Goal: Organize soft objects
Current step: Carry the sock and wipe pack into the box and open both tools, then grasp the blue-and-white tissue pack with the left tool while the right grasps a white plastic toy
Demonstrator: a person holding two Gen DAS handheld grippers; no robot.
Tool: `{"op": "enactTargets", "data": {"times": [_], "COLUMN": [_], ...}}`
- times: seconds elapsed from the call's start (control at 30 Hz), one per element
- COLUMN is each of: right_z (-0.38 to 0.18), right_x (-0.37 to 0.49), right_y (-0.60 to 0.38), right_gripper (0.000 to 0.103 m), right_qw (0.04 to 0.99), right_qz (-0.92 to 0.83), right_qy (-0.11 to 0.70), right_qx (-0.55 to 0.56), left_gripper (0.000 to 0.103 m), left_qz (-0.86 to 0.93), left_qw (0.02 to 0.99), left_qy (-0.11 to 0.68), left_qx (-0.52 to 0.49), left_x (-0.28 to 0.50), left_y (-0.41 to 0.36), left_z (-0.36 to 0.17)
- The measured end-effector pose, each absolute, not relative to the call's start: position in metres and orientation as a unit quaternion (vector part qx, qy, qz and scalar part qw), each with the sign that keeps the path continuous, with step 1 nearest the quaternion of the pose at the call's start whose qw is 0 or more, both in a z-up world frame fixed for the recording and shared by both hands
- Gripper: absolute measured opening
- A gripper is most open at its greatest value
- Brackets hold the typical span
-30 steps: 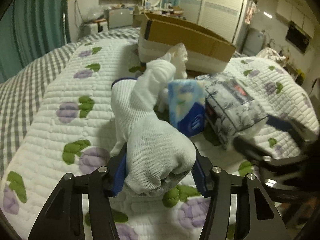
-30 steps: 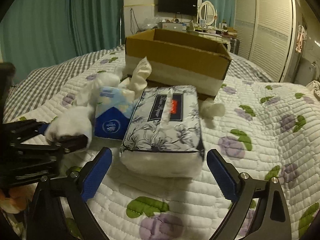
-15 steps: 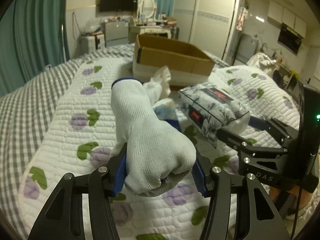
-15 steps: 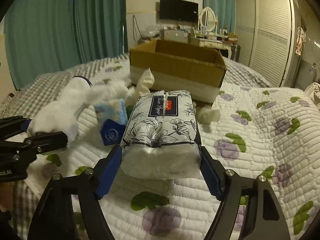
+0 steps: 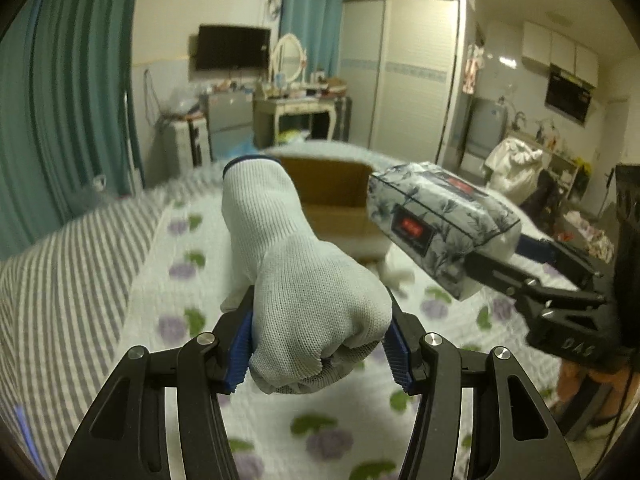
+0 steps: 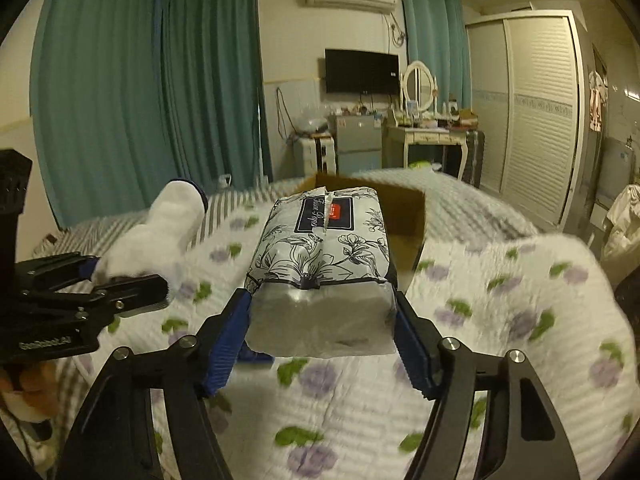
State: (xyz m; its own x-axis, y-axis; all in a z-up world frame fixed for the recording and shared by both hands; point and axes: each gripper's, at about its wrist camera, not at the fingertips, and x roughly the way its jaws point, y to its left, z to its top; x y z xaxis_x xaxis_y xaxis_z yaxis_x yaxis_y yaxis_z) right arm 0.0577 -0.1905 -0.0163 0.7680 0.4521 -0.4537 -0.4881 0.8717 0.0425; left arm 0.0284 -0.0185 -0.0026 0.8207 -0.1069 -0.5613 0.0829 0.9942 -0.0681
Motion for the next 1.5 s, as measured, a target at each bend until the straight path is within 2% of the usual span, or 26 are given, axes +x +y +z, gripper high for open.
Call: {"op": "enactTargets", "data": {"times": [0.2, 0.4, 0.6, 0.83, 0.9, 0.97, 1.0, 1.03, 1.07, 1.2, 1.43, 1.5], "right_z": [0.031, 0.048, 0.018, -0.028, -0.036, -0.039, -0.04, -0.039, -0.035, -0.014, 0.055, 0.077], "right_x": [0.113, 0.197, 0.289, 0.351, 0.358, 0.363, 0.366, 0.368, 0.365, 0.349, 0.282, 0.256], "right_y": [-0.198, -0.183, -0.169, -0.165, -0.165, -0.165, -0.165, -0.168, -0.168, -0.171, -0.189, -0.196], "right_gripper": [0.069, 0.069, 0.069, 0.069, 0.069, 0.075, 0.081, 0.085, 0.086, 0.09, 0.095, 0.098], "right_qw": [0.943, 0.939, 0.929, 0.918, 0.917, 0.913, 0.912, 0.914, 0.917, 0.928, 0.941, 0.943], "right_qz": [0.253, 0.26, 0.264, 0.273, 0.272, 0.277, 0.279, 0.277, 0.272, 0.251, 0.238, 0.241], "right_qy": [0.209, 0.214, 0.25, 0.283, 0.288, 0.295, 0.297, 0.296, 0.292, 0.273, 0.234, 0.224], "right_qx": [-0.049, -0.066, -0.059, -0.047, -0.051, -0.043, -0.037, -0.033, -0.032, -0.041, -0.046, -0.047], "left_gripper": [0.055, 0.055, 0.055, 0.055, 0.058, 0.062, 0.073, 0.079, 0.087, 0.088, 0.088, 0.094], "left_qz": [-0.06, -0.054, -0.043, -0.027, -0.028, -0.025, -0.018, -0.008, -0.002, 0.012, 0.029, 0.037], "left_qw": [0.96, 0.957, 0.948, 0.938, 0.938, 0.94, 0.939, 0.938, 0.939, 0.942, 0.962, 0.968], "left_qy": [0.275, 0.285, 0.314, 0.342, 0.342, 0.34, 0.343, 0.344, 0.343, 0.336, 0.269, 0.249], "left_qx": [0.002, 0.019, 0.023, 0.042, 0.04, 0.033, 0.028, 0.026, 0.025, 0.02, 0.02, 0.014], "left_x": [0.089, 0.17, 0.237, 0.27, 0.272, 0.271, 0.271, 0.271, 0.27, 0.253, 0.179, 0.153], "left_y": [-0.028, -0.035, -0.029, -0.033, -0.032, -0.032, -0.032, -0.032, -0.031, -0.027, -0.029, -0.031], "left_z": [0.015, 0.004, -0.028, -0.06, -0.063, -0.063, -0.063, -0.062, -0.061, -0.042, 0.037, 0.058]}}
